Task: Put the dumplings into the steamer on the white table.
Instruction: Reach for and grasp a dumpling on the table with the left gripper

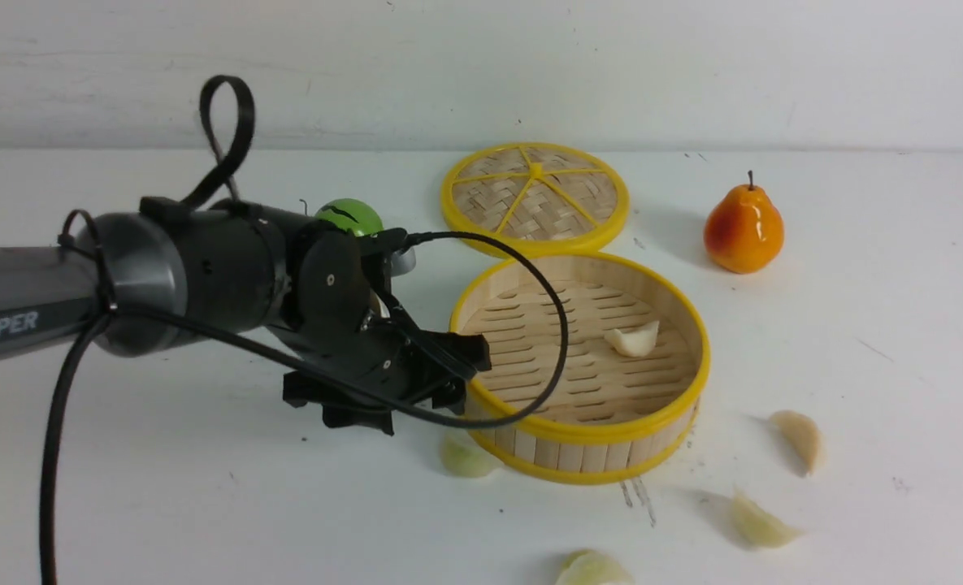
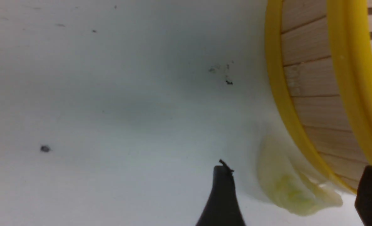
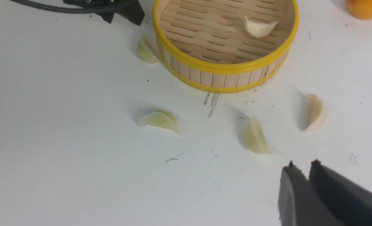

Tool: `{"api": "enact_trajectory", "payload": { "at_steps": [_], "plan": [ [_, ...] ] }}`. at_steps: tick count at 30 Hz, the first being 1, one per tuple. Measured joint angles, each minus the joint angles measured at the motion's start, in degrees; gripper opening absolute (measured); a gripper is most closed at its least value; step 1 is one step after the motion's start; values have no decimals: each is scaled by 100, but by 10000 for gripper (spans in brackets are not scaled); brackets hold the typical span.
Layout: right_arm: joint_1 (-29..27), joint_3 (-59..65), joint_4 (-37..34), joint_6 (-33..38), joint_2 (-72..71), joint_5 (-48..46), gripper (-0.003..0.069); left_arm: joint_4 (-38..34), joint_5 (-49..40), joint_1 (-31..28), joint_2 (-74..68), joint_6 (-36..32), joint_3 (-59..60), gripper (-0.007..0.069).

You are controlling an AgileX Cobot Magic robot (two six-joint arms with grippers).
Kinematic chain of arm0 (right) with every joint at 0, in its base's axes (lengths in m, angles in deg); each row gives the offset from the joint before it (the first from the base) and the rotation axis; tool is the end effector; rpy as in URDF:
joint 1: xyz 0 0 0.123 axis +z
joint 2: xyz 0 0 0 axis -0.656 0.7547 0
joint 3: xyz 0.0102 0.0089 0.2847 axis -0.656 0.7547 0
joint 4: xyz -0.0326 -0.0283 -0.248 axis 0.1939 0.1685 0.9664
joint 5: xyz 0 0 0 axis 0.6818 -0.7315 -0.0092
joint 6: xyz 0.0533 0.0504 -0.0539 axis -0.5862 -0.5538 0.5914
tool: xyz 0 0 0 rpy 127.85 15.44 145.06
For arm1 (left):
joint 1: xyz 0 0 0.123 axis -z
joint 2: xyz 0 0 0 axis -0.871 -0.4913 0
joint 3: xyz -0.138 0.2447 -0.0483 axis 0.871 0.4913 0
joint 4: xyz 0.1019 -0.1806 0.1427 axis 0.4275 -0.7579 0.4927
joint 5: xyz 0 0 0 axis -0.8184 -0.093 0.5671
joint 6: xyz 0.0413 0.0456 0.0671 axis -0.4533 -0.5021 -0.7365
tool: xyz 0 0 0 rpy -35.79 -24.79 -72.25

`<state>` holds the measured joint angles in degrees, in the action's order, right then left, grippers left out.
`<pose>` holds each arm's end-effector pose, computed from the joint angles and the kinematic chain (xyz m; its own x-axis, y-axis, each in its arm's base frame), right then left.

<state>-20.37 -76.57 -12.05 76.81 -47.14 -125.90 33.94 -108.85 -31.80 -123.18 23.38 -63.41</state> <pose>0.0904 0.0483 0.3727 -0.5664 -0.2372 -0.7892 -0.4690 0.8802 0.0720 0.3373 -0.1911 0.1992 -0.9063 -0.1480 -0.3959 -0.0093 0.9434 -0.3314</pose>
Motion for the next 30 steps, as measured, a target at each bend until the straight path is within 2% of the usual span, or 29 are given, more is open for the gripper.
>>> {"api": "enact_trajectory", "payload": {
  "at_steps": [12, 17, 25, 30],
  "plan": [
    [0, 0, 0, 0, 0, -18, 85, -125, 152, 0, -477, 131, 0, 519],
    [0, 0, -4, 0, 0, -24, 92, -138, -134, 0, -485, 106, -13, 474],
    [0, 0, -4, 0, 0, -4, 94, -138, -1579, 0, -480, -687, -362, 328],
    [0, 0, -4, 0, 0, -4, 95, -138, -2306, 0, -480, -1647, -586, 304]
  ]
}}
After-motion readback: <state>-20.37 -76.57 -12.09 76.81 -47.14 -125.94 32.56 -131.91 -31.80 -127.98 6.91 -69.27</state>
